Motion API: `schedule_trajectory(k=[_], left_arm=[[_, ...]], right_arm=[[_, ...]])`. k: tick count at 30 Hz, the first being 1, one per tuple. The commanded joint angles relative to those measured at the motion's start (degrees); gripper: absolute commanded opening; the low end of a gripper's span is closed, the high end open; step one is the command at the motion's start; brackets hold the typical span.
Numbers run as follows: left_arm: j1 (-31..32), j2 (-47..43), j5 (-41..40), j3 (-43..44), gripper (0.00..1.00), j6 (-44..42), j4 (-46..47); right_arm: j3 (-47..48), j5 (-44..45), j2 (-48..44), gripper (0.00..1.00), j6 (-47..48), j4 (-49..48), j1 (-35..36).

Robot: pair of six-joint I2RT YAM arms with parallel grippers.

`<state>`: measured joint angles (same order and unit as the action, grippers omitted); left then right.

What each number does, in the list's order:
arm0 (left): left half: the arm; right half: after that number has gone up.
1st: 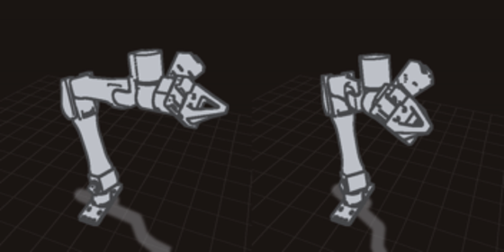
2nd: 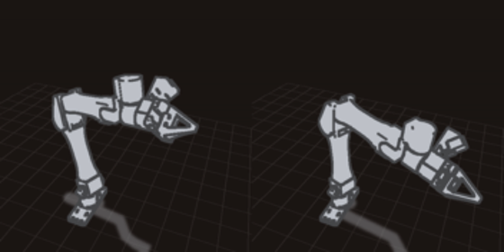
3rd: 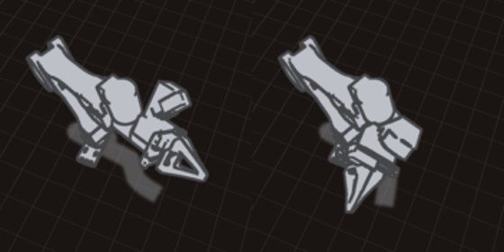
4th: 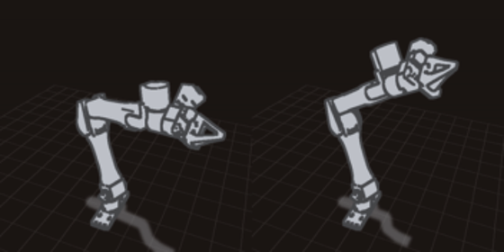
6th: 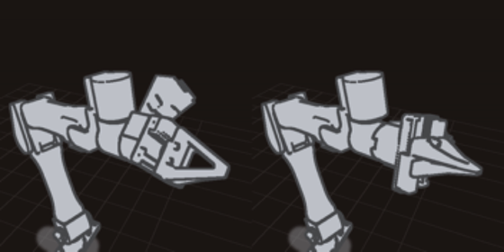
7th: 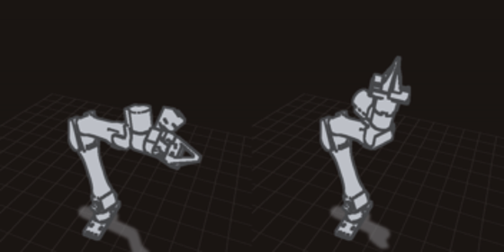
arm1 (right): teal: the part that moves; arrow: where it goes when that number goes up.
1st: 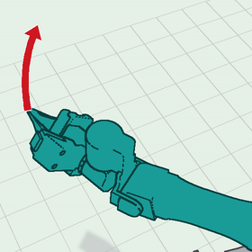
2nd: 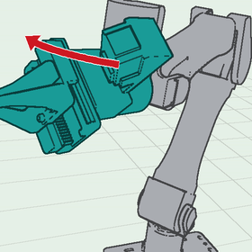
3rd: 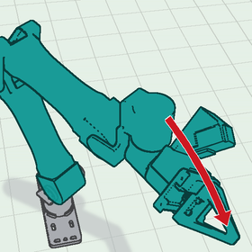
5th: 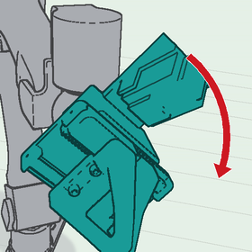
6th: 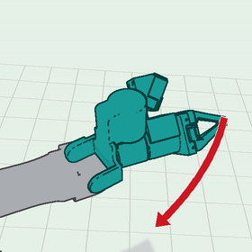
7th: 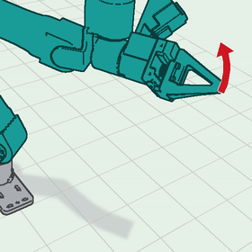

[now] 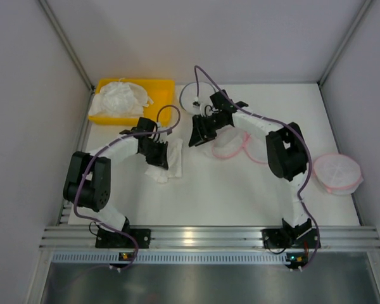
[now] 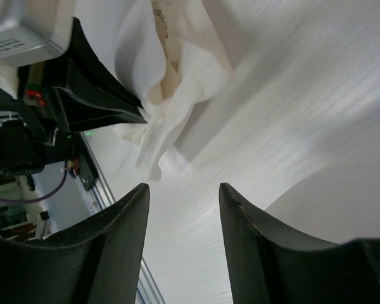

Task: Place the bra in the laundry bag and zip it closed

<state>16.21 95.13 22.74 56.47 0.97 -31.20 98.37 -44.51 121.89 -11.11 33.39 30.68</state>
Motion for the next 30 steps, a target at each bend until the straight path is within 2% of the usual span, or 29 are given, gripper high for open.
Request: schedule_trajectory(k=[1, 5, 11, 14, 16, 20, 27, 30], left_arm=[[-0.39, -4.16, 3.89, 1.46, 0.0, -1.59, -2.02], [-0.39, -4.78, 4.41, 0.75, 0.0, -1.59, -2.02], [-0.91, -6.19, 5.64, 0.22, 0.0, -1.24, -2.02], [-1.88, -6.71, 7.14, 1.1, 0.0, 0.68, -2.02], [-2.58, -7.33, 8.1, 1.71, 0.0, 1.22, -2.11], [-3.46, -8.21, 9.51, 1.19, 0.0, 2.28, -2.02], [-4.43, -8.3, 10.66, 1.89, 0.0, 5.79, -1.93], [-4.52, -6.98, 12.06, 3.38, 0.0, 7.64, -1.76]], right_arm=[[-1.69, -4.44, -1.84, 0.49, -3.91, -5.52, 1.23], [-2.3, -7.6, 0.54, 0.49, -10.93, -11.58, 2.54], [-0.11, -6.82, 2.57, 0.49, -12.7, -14.32, 5.09], [0.86, -4.19, 4.23, 0.4, -12.53, -11.87, 5.8], [1.56, -3.39, 5.55, 0.3, -12.09, -10.45, 5.8], [0.34, -2.42, 5.29, 0.26, -12.26, -11.94, 5.8], [-0.01, -3.3, 5.73, 0.12, -12.53, -13.0, 6.15], [-0.89, -3.21, 5.38, 0.11, -12.26, -13.26, 6.59]])
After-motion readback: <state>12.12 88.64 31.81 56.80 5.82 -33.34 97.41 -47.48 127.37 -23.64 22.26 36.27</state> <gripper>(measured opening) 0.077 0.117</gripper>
